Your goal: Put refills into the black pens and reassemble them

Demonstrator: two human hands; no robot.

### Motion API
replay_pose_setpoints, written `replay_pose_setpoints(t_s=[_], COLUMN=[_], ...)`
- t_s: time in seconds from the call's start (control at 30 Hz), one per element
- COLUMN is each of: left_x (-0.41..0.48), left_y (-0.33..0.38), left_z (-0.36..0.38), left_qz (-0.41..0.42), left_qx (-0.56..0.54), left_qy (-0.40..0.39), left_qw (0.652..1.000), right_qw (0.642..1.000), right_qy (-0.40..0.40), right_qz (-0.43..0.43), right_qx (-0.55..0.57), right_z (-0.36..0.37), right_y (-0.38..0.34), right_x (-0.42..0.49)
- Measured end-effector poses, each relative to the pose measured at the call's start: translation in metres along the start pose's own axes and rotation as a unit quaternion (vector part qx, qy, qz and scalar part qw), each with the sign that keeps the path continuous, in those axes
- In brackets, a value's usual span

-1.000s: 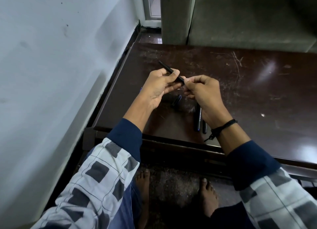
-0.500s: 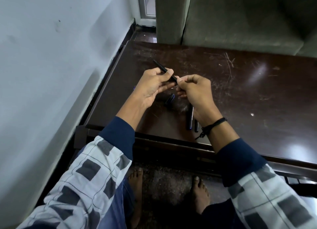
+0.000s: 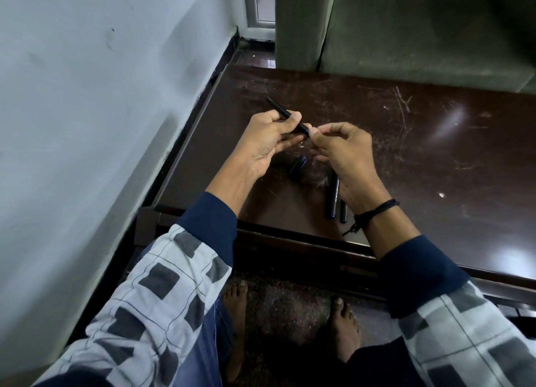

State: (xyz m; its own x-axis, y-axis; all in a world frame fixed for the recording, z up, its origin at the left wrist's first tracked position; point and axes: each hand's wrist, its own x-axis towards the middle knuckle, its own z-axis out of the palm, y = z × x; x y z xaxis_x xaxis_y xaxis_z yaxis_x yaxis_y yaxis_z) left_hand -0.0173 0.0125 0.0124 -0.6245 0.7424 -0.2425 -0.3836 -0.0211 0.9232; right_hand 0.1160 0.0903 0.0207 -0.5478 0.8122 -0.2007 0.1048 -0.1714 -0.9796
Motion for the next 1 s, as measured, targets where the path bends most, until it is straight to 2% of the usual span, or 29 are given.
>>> replay_pose_setpoints(t_s=[0.4,1.0], left_x=[-0.0005,-0.0022], left_y=[0.0003,0.0017], left_z=[0.0010,0.0023], left_qz=[0.000,0.000], left_qx=[0.007,-0.001], left_qy=[0.004,-0.001], left_qw=[1.000,1.000], right_qw=[1.000,0.999], right_qy=[0.004,0.004], right_qz=[0.016,-0.013], right_qx=[-0.011,-0.034], right_z=[-0.0006,-0.0032], right_y=[0.0015,0.0020], right_x=[0.0019,0.0048])
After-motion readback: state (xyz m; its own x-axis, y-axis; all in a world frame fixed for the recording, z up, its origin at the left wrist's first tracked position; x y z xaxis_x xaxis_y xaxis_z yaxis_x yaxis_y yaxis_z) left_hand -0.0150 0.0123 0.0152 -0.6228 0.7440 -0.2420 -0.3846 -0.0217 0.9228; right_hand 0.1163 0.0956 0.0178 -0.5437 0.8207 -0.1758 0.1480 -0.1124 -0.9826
